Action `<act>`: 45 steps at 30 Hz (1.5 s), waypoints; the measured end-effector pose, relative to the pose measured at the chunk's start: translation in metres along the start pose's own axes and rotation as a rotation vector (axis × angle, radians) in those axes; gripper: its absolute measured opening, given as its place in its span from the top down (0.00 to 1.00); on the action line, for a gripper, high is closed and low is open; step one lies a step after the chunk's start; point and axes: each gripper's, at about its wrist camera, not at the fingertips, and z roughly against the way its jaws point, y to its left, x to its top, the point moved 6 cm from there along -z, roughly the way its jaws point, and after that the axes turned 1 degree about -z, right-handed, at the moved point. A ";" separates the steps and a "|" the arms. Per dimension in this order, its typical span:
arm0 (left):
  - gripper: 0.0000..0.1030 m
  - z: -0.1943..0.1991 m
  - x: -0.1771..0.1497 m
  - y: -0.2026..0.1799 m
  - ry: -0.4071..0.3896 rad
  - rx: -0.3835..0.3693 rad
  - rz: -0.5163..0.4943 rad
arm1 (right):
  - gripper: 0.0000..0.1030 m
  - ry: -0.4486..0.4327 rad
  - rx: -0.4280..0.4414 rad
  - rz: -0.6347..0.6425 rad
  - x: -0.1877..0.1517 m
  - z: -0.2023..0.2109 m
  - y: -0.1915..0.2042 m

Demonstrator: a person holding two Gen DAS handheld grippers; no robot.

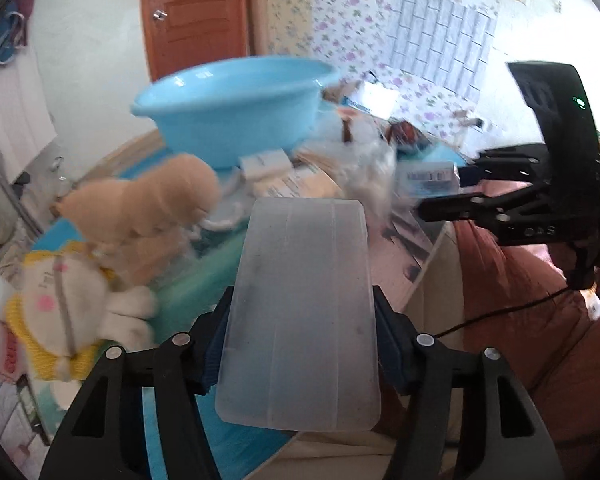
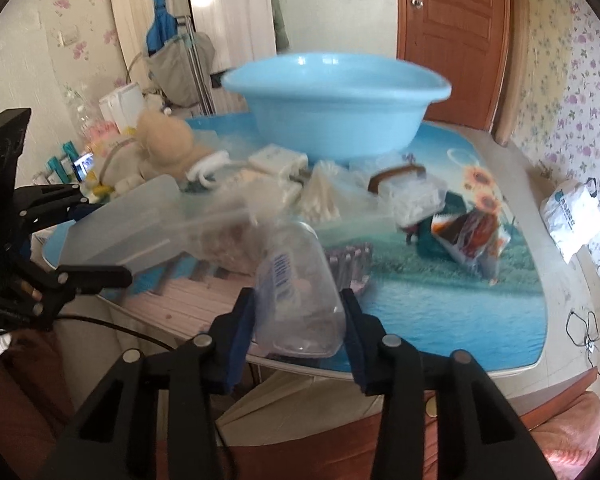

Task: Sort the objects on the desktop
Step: 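Lift and carry the vial and the plastic box over the light-blue basin, then open the left tool to drop the box while the right tool drops the vial into the basin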

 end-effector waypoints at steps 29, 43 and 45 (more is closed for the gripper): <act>0.40 -0.001 0.116 0.044 -0.153 0.061 0.082 | 0.63 -0.258 0.026 0.027 0.146 0.020 -0.014; 0.41 -0.062 0.169 0.057 -0.135 0.054 0.049 | 0.63 -0.160 -0.044 -0.034 0.164 -0.043 -0.044; 0.41 -0.071 0.165 0.060 -0.118 0.047 0.059 | 0.63 -0.142 -0.041 -0.044 0.160 -0.047 -0.048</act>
